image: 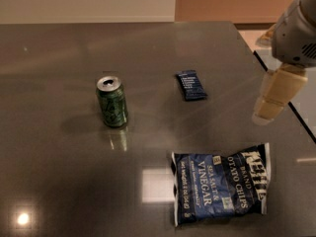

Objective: Move green can near rxbar blueberry

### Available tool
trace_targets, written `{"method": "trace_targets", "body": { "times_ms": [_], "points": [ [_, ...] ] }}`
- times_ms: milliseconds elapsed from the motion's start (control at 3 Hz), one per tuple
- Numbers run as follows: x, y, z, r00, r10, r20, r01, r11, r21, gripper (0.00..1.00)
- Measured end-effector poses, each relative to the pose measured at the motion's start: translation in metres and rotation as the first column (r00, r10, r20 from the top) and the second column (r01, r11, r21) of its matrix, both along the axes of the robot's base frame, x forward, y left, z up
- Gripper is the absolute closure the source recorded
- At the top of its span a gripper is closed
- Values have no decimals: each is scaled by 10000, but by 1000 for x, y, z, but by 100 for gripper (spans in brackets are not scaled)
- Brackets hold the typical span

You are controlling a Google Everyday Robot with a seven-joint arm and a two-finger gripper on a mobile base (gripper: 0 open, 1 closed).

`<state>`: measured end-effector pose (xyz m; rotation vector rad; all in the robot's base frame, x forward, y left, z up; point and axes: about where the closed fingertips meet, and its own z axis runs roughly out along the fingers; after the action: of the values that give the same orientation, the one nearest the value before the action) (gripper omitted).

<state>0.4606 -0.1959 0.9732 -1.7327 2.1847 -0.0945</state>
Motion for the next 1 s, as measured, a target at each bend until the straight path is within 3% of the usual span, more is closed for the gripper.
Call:
{"method": "trace_targets", "body": {
  "times_ms": [333, 667, 1000],
  "points": [
    [29, 36, -13, 9992, 392, 70, -396, 9967, 705, 0],
    [52, 78, -24, 9965, 827, 92, -831, 9838, 1590, 0],
    [64, 123, -31, 9914, 1306, -22, -1253, 9557, 2663, 0]
  ]
}}
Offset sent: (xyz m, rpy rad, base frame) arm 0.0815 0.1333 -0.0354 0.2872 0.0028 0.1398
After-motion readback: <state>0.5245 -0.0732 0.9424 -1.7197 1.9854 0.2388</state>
